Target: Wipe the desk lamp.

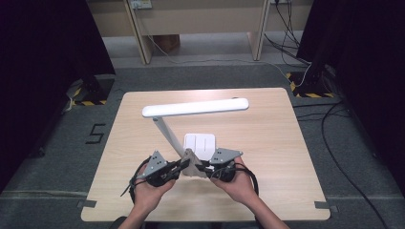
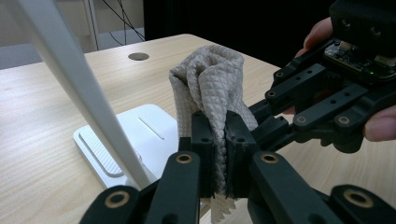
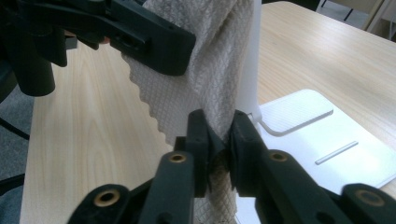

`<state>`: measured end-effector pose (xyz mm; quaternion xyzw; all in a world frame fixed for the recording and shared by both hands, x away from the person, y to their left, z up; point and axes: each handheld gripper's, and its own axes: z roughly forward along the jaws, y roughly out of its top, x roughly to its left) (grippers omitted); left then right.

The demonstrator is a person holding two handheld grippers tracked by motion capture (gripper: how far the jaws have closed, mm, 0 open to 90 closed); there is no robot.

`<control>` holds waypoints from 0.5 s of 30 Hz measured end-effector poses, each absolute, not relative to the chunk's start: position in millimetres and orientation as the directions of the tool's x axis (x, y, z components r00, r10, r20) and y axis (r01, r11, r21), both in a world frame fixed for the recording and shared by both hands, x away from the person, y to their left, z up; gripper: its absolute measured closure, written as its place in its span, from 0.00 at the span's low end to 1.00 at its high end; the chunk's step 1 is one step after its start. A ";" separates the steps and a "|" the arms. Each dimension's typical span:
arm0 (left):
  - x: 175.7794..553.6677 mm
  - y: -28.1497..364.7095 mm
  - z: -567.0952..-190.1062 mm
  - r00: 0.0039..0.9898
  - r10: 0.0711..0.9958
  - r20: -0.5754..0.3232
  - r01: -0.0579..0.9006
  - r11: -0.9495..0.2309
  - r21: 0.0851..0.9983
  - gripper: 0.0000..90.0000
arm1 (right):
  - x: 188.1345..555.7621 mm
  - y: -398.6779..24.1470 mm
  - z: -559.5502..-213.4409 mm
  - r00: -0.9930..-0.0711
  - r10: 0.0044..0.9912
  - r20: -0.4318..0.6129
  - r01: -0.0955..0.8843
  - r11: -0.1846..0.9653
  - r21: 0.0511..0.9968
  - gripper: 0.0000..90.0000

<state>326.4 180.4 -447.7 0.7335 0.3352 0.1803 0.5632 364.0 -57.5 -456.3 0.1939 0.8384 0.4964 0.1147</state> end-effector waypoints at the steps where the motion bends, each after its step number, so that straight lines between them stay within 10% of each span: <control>1: 326.8 180.0 -448.1 0.711 0.694 -0.115 0.288 -0.139 0.947 0.93 | 363.9 -57.7 -456.1 -0.897 0.443 0.000 0.213 0.432 0.876 0.92; 15: 320.3 183.4 -452.5 0.715 0.691 -0.105 0.266 -0.130 0.955 0.64 | 367.8 -78.5 -449.0 -0.852 0.523 -0.007 0.248 0.416 0.875 0.93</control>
